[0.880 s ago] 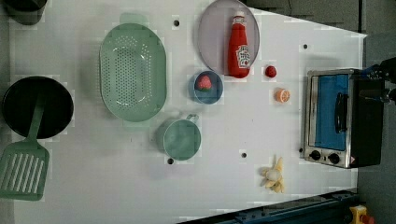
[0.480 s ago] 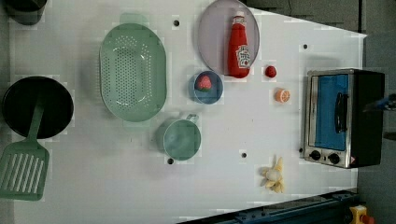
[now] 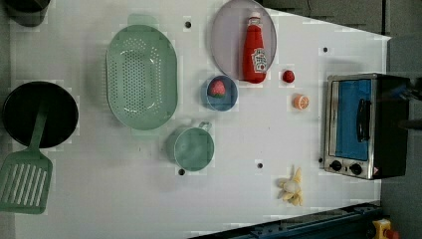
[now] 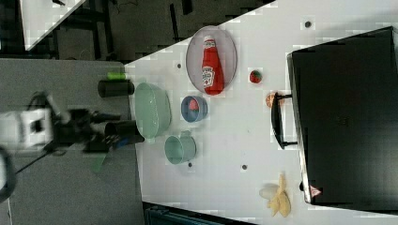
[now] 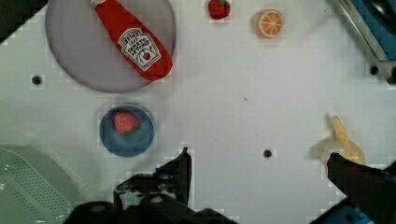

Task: Pick ketchup from plate and place it on table.

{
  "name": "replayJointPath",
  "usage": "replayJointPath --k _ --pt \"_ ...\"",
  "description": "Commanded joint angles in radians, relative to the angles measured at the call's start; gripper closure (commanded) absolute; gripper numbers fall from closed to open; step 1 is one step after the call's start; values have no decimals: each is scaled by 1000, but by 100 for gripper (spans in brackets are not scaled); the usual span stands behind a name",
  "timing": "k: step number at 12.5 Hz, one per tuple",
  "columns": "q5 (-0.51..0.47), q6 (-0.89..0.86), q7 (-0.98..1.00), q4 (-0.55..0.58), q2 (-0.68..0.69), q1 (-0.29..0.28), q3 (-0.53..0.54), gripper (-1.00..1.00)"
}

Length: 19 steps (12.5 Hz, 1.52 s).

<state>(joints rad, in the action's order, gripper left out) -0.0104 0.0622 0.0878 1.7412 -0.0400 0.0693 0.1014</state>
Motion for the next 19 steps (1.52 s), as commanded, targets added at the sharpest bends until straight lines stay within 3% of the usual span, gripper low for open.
replayJointPath --k 1,5,15,19 --pt "0 70 208 19 152 -3 23 -100" --pt "3 218 367 16 316 -23 25 -100" --pt "166 715 493 -8 663 -65 23 -100" --pt "180 853 493 -8 745 -66 22 -100"
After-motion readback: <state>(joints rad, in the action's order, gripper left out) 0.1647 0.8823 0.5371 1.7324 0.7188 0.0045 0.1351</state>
